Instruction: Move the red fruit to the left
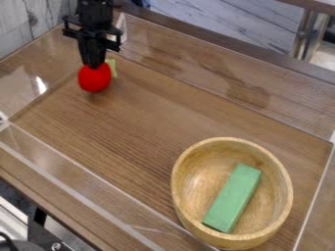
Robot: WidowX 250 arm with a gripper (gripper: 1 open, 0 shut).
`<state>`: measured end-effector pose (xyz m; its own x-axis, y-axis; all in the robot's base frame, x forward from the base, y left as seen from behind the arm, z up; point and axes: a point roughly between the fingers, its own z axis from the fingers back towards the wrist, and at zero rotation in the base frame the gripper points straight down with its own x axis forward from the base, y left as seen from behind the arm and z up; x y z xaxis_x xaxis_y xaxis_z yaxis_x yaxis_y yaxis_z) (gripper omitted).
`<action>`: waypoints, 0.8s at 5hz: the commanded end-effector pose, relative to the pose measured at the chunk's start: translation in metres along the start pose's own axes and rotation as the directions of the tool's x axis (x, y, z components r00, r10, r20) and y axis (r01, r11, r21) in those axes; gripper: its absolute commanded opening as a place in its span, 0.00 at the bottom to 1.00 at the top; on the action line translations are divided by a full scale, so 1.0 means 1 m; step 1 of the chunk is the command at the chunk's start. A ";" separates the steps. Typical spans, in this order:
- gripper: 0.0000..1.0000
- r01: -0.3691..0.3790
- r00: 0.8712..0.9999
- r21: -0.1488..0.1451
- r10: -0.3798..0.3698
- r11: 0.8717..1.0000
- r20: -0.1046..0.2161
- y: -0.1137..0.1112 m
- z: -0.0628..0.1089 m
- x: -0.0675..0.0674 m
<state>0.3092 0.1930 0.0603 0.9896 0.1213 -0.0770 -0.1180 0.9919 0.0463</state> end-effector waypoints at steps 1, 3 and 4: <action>0.00 0.011 0.995 0.029 -0.014 1.000 0.096 0.009 0.032 0.006; 0.00 0.011 0.994 0.006 -0.012 1.000 0.105 0.014 0.028 0.012; 0.00 0.000 0.995 -0.005 0.001 1.000 0.104 0.015 0.024 0.013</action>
<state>0.3164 0.1987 0.0634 0.9939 0.1041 -0.0365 -0.1037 0.9945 0.0127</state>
